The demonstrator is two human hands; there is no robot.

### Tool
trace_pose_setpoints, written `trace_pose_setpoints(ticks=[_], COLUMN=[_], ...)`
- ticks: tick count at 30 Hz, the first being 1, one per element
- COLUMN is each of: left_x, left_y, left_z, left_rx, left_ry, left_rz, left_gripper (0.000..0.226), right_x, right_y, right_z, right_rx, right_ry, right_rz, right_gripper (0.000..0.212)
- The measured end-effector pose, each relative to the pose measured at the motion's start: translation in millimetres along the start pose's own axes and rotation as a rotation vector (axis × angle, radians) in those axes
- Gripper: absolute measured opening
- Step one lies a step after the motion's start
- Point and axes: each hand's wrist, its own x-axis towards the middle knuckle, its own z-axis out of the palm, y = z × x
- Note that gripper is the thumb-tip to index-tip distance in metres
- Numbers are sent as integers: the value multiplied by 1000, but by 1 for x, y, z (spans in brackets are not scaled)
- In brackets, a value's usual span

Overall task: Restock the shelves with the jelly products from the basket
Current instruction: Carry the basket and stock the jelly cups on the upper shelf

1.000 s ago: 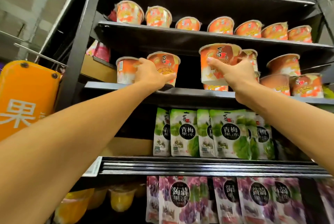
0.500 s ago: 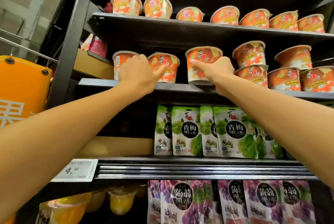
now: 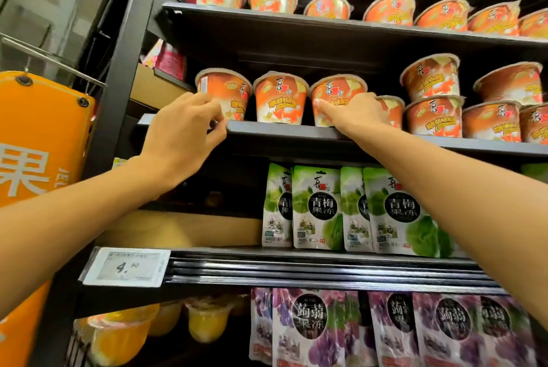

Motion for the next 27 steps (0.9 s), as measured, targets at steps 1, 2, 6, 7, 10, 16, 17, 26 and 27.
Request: trace_pose_setpoints(ticks=[1, 2, 6, 7, 10, 16, 17, 26, 27], left_x=[0, -1, -7, -8, -9, -12, -14, -82, -104], left_y=[0, 1, 5, 6, 10, 19, 21, 96, 111], left_z=[0, 0, -3, -3, -4, -6, -7, -58, -66], left_rx=[26, 53, 88, 84, 78, 8, -38, -469, -499], left_ry=[8, 12, -17, -25, -34, -107, -127, -225, -257], left_rz=[3, 6, 9, -1, -57, -170, -204, -334, -341], left_gripper=[18, 20, 20, 19, 18, 25, 27, 19, 19], right_x=[1, 2, 5, 6, 3, -24, -35, -144, -164], right_y=[0, 0, -1, -2, 2, 35, 42, 106, 120], right_z=[1, 2, 3, 2, -4, -24, -28, -44, -44], right_rx=[-26, -44, -75, -89, -163, 219, 292, 583, 581], right_ry=[-15, -34, -163, -187, -167, 41, 91, 13, -41], right_rz=[3, 11, 25, 16, -36, -233, -278, -303, -278], right_gripper=[110, 109, 96, 91, 88, 50, 35, 11, 11])
